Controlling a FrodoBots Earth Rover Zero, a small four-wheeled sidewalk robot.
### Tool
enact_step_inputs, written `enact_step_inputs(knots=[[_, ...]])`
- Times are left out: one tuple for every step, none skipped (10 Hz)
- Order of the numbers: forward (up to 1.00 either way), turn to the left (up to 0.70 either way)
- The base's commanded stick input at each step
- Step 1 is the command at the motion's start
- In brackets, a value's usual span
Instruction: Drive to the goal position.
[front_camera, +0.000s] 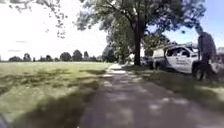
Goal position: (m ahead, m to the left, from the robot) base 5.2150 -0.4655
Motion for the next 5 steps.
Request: enact_step_inputs(knots=[[0.70,0.00],[0.70,0.00],[0.70,0.00],[0.70,0.00],[0.70,0.00]])
